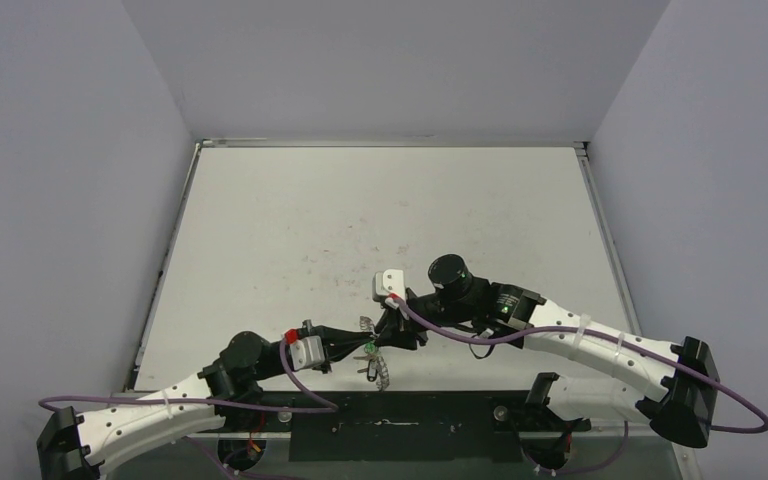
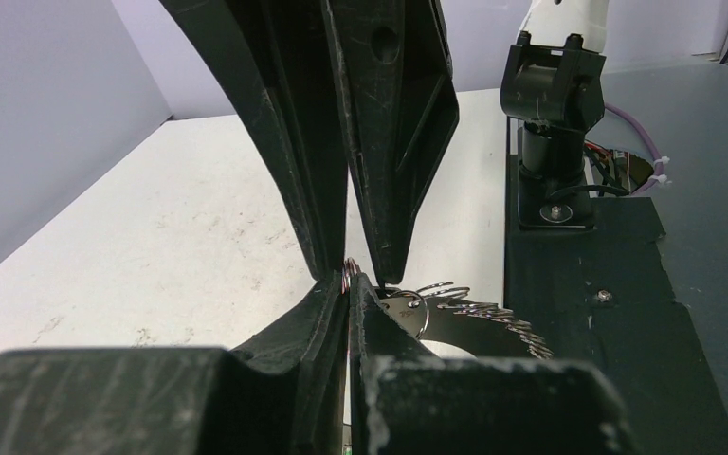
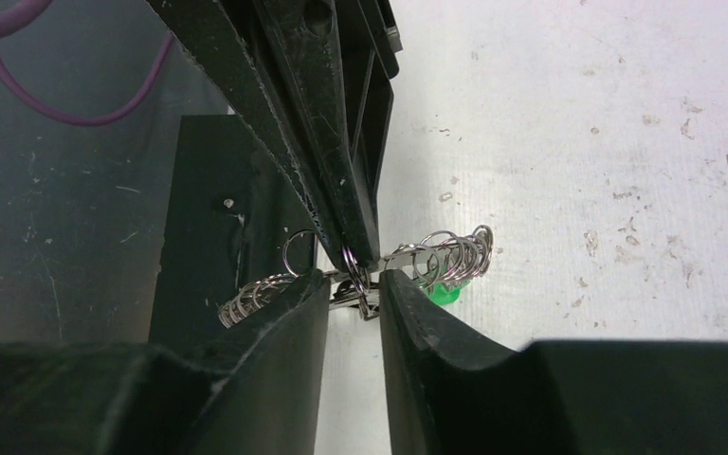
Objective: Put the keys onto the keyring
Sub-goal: Adjust the key on the keyring.
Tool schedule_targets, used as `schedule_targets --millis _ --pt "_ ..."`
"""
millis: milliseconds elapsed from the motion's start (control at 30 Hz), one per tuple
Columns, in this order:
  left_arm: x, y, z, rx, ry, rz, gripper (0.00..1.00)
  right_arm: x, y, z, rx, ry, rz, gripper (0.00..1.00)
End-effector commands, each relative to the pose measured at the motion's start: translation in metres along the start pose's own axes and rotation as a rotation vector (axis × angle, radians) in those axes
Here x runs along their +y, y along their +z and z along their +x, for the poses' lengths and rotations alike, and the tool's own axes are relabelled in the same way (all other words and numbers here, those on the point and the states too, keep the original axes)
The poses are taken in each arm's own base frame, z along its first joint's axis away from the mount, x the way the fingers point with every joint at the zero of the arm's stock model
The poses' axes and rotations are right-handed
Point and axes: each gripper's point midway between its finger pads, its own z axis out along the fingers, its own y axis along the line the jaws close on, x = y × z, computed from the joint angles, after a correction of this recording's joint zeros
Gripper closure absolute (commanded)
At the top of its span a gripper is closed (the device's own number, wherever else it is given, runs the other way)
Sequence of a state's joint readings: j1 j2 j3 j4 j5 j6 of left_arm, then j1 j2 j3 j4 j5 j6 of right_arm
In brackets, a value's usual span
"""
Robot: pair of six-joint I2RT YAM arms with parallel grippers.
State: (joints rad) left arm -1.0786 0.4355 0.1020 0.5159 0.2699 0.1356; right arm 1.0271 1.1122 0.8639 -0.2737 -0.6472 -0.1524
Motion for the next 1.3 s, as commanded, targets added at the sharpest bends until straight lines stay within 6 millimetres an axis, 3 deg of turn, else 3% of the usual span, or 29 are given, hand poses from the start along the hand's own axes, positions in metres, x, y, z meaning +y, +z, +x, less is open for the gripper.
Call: schedule_targets --millis 0,133,400,467,567,1000,1267 --pt "0.005 0.005 -0.040 -0.109 0.032 -0.007 1.00 0.000 0.004 -0.012 -0.057 -0.028 -0.024 0.78" --pt "0.005 0.005 -0.040 -0.109 0.032 -0.006 1.00 -0.002 0.002 -0.015 -0.058 -0.033 -0.009 1.00" --pt "0.008 0.003 -0.039 -0.085 0.043 -0.019 1.00 -0.008 -0.006 -0.018 -0.035 -0.033 0.042 1.00" --pt "0.009 0.001 -0.038 -0.057 0.052 -0.022 0.88 -0.009 -0.007 -0.015 0.006 -0.025 0.046 1.00" --pt "0.010 -0.002 -0.036 -0.010 0.070 -0.021 0.79 -0.011 -0.011 -0.013 0.071 -0.012 0.053 1.00" --pt "0.015 -0.014 -0.029 0.180 0.108 -0.010 0.75 -0.015 -0.019 -0.008 0.290 0.115 0.056 1.00" --pt "0.010 -0.006 -0.017 0.266 0.099 0.043 0.73 -0.005 -0.008 -0.012 0.359 0.166 -0.012 1.00"
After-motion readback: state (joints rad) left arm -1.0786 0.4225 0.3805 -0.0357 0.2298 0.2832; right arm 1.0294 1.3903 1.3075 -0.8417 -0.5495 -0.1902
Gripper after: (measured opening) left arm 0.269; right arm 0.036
